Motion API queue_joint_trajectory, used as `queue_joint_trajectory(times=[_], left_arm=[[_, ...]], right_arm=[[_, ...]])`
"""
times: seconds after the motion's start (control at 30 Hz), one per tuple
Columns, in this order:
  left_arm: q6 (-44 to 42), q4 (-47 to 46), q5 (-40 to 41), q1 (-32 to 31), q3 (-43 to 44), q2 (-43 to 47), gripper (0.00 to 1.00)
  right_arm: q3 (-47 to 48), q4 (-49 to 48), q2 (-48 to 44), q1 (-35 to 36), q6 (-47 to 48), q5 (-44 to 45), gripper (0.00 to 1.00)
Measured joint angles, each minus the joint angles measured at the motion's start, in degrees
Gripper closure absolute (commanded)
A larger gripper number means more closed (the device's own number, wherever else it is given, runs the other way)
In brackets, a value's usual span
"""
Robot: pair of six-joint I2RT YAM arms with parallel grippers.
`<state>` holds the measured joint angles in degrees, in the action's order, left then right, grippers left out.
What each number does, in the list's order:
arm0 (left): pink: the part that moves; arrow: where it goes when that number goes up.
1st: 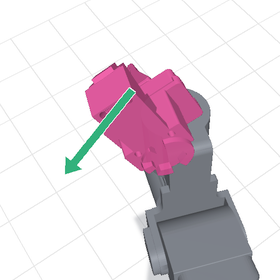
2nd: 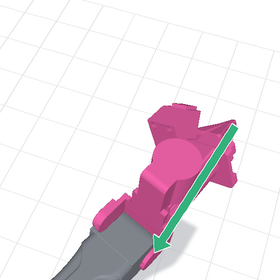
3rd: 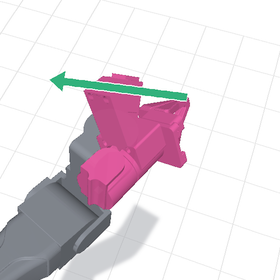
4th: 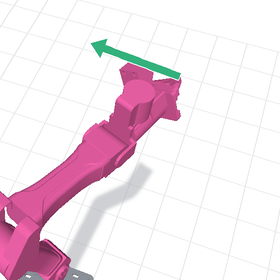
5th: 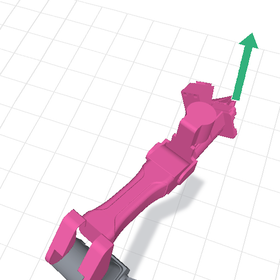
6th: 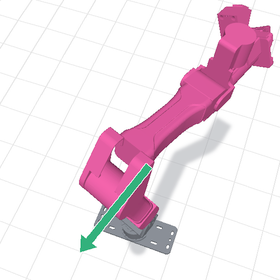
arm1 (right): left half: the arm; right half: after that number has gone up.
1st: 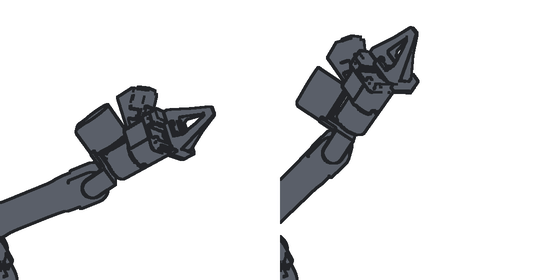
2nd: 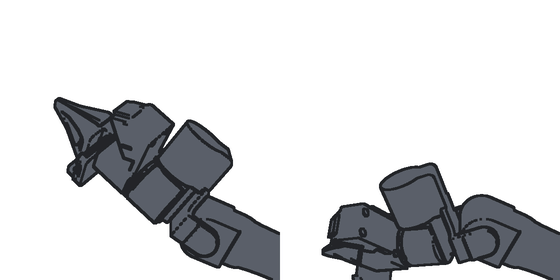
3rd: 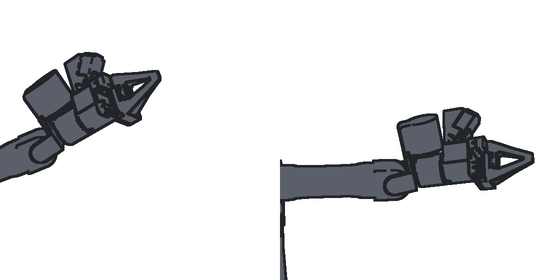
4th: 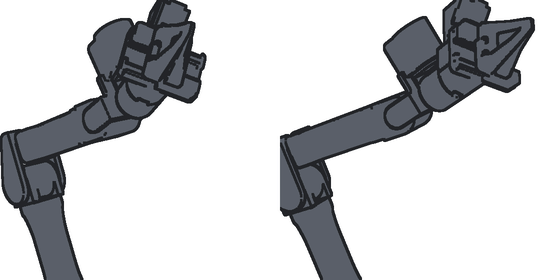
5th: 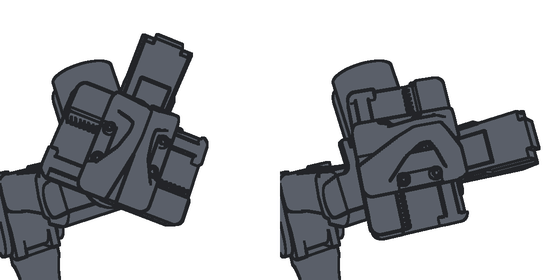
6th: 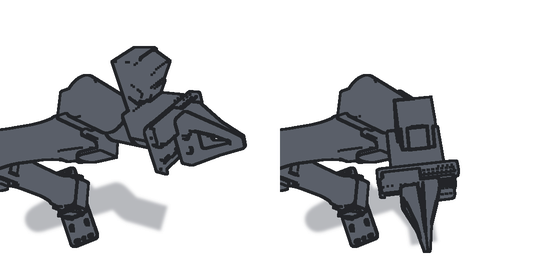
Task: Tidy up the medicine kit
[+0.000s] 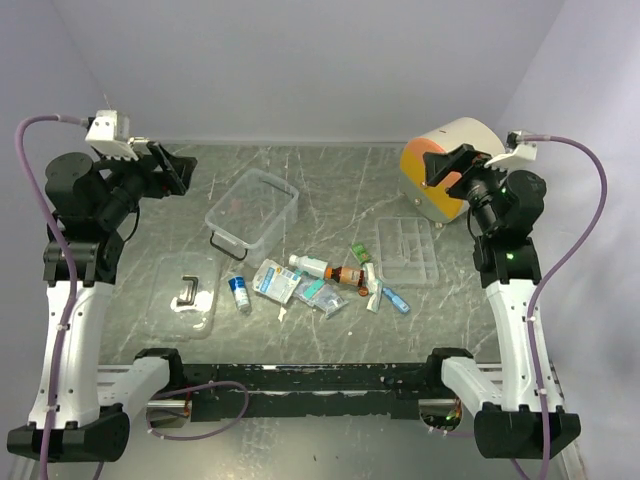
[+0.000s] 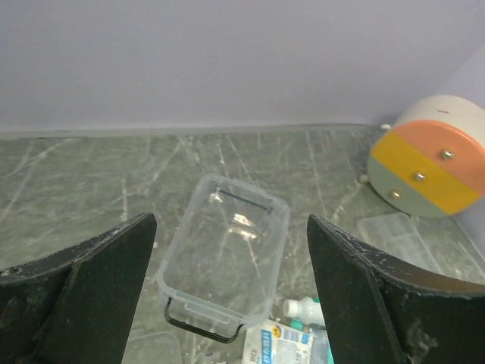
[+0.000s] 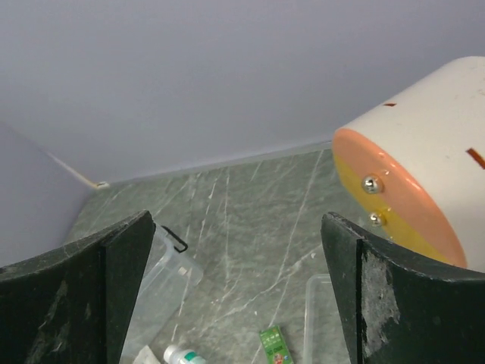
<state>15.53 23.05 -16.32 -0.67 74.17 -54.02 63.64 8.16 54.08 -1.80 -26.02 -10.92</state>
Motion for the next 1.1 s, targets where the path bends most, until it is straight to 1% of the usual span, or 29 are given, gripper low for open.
queue_joint_trajectory(times=[0.17, 0.27, 0.33, 0.43, 0.6, 0.67, 0.77, 0.87, 0.9, 0.97, 1.1], left_arm=[[1.62, -2.08, -5.77, -0.28, -1.51, -1.49, 0.08], [2.45, -2.97, -8.5, -0.61, -2.89, -1.86, 0.1], [2.75, -3.17, -9.62, -1.01, -3.54, -2.12, 0.11], [3.04, -3.17, -9.92, -1.44, -4.15, -2.16, 0.13], [3.58, -3.13, -9.75, -1.7, -5.9, -0.92, 0.15], [3.82, -3.06, -9.75, -1.75, -7.02, -0.17, 0.15], [3.8, -2.97, -9.73, -1.79, -8.04, 0.31, 0.16], [3.69, -2.56, -9.38, -1.81, -8.24, 0.35, 0.17], [3.56, -2.47, -9.2, -1.81, -8.24, 0.35, 0.17], [3.43, -2.4, -8.66, -1.81, -8.26, 0.35, 0.18], [3.43, -2.45, -6.95, -1.81, -8.79, 0.35, 0.2]], right_arm=[[-2.32, -2.71, -0.09, 0.02, -0.39, -5.03, 0.03], [-4.09, -4.57, -0.37, 0.04, -0.61, -9.01, 0.07], [-4.63, -5.73, -0.24, 0.04, -1.05, -11.93, 0.11], [-4.85, -7.54, 0.68, 0.09, -2.08, -15.78, 0.16], [-4.83, -10.67, 5.44, 1.27, -4.9, -20.26, 0.22], [-4.63, -9.94, 7.85, 4.02, -4.74, -19.54, 0.22], [-3.45, -6.6, 11.34, 12.33, -2.58, -15.37, 0.26], [-2.86, -3.69, 14.32, 20.41, -0.02, -11.39, 0.35], [-2.86, -2.71, 15.08, 21.92, 0.72, -10.34, 0.39], [-2.86, -1.2, 16.79, 23.71, 2.58, -8.26, 0.42], [-2.89, 1.66, 22.05, 27.02, 7.08, -4.22, 0.44]])
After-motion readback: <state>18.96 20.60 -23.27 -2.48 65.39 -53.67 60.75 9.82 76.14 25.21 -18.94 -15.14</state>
